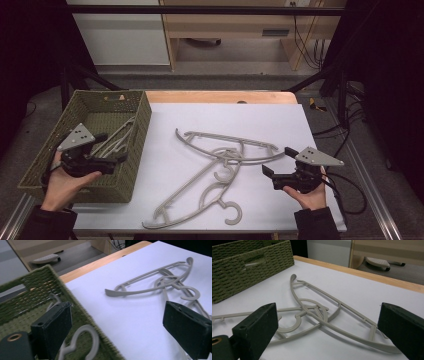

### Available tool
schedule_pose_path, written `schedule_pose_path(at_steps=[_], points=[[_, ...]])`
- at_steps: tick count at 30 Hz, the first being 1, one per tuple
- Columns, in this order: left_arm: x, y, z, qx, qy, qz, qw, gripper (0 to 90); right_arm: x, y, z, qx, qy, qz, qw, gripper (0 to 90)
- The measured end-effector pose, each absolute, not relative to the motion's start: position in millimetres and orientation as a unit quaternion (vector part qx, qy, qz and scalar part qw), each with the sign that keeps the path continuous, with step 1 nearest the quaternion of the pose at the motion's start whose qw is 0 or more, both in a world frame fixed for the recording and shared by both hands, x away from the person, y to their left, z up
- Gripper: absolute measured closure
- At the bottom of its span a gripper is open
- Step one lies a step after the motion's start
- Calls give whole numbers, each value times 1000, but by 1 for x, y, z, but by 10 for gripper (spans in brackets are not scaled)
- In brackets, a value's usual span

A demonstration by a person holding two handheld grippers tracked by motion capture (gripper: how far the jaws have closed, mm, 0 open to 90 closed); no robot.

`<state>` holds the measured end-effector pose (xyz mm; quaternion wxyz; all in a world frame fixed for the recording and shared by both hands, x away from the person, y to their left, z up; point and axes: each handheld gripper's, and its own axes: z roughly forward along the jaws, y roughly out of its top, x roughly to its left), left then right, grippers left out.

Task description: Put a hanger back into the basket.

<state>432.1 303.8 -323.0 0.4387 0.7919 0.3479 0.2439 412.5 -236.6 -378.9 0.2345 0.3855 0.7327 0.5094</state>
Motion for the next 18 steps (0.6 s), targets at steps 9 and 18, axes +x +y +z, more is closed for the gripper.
schedule_pose_path(at_steps=[9,18], points=[[422,267,-338,791,326,230,464,71,413,-235,-379,384,735,507,235,39],[414,239,-362,795,312,200,481,72,419,-227,-379,372,753,491,232,53]])
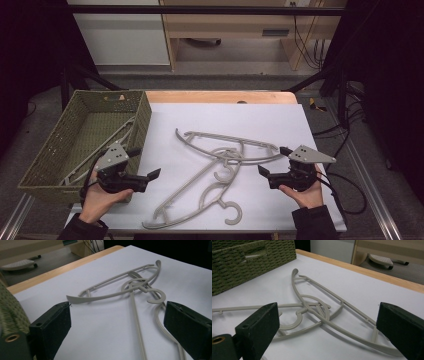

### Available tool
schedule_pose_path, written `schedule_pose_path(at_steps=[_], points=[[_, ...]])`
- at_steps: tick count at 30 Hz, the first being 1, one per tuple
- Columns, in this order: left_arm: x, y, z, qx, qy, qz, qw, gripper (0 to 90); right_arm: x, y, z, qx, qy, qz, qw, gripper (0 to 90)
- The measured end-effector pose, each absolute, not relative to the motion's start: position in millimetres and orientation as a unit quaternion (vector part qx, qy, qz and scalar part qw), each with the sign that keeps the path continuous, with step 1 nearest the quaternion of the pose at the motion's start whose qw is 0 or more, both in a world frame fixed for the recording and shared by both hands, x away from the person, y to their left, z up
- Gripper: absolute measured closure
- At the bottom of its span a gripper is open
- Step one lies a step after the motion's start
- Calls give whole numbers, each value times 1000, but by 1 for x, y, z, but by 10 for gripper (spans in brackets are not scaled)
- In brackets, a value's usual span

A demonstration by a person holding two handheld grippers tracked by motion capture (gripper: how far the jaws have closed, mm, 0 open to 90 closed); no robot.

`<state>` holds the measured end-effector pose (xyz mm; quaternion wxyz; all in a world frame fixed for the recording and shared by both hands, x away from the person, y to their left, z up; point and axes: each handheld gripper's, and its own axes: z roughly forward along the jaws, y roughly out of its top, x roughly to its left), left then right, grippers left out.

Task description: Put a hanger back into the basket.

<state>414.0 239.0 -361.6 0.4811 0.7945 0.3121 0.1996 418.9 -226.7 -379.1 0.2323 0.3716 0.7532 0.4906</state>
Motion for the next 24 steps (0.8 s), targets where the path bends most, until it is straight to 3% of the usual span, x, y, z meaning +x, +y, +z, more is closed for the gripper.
schedule_pose_path(at_steps=[24], points=[[415,214,-401,826,296,155,454,72,458,-177,-379,328,821,427,189,81]])
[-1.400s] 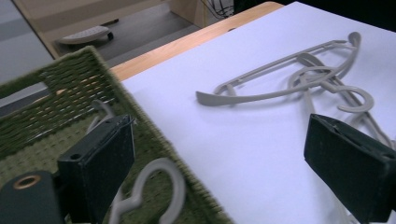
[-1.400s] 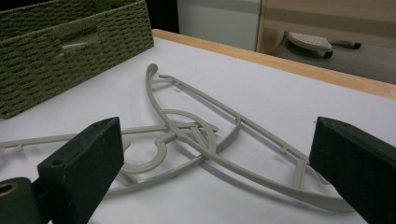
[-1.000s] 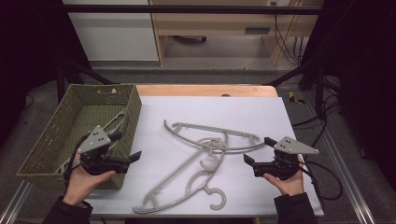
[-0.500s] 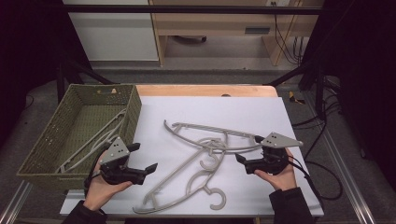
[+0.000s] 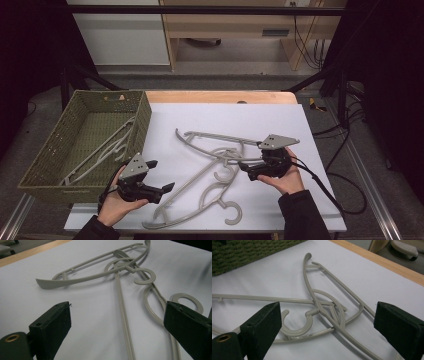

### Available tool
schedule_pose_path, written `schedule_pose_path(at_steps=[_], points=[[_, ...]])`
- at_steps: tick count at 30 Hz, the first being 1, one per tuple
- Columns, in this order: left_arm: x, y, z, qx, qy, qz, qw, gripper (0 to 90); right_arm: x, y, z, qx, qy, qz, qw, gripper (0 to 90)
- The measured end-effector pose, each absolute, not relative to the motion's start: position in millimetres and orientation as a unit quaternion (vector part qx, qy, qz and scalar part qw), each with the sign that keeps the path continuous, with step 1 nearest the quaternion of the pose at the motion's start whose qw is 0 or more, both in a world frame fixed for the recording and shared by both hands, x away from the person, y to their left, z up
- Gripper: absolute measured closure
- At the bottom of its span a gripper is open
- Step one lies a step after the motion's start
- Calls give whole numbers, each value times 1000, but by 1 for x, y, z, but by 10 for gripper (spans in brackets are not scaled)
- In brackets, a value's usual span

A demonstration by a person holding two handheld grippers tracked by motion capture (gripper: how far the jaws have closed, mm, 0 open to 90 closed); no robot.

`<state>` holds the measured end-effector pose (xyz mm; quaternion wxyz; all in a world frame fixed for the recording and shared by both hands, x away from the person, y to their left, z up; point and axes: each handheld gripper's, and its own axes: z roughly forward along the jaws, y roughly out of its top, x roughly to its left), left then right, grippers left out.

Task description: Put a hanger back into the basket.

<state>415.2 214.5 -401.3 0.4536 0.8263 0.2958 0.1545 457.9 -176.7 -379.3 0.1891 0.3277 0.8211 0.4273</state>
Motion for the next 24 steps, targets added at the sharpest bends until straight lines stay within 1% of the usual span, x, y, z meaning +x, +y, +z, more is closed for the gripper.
schedule_pose_path(at_steps=[17,20,24], points=[[417,213,-406,833,292,149,446,73,496,-150,-388,307,862,368,163,125],[417,212,-407,836,290,149,442,73,502,-144,-390,300,869,362,156,159],[418,212,-408,839,287,145,440,72,509,-134,-394,289,879,348,149,179]])
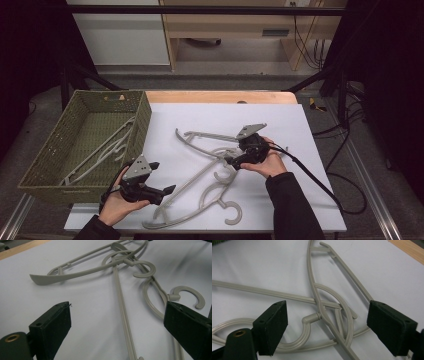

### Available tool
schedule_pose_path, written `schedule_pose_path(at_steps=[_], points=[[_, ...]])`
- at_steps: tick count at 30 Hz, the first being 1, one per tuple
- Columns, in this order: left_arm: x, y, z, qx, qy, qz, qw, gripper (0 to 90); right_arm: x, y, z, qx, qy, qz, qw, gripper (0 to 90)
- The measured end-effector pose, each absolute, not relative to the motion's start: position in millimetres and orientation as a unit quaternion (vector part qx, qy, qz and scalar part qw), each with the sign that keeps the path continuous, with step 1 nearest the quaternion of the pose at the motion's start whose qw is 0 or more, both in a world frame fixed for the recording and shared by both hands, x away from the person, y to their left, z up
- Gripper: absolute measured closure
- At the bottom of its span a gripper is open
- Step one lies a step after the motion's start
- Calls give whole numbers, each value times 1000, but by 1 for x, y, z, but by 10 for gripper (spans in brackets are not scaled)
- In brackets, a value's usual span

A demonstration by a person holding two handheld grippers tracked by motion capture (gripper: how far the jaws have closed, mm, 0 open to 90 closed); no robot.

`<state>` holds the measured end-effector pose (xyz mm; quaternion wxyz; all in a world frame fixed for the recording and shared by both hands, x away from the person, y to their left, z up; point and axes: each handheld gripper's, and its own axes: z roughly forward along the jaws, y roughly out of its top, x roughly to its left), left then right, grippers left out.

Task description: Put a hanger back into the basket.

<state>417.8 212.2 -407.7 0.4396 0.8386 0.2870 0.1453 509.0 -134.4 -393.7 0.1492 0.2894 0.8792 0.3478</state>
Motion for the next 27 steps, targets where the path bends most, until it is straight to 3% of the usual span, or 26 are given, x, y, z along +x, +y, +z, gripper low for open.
schedule_pose_path(at_steps=[5,27], points=[[419,214,-408,837,289,146,441,73,516,-131,-397,285,886,339,141,258],[419,211,-411,842,284,141,437,74,531,-164,-424,270,922,256,112,395]])
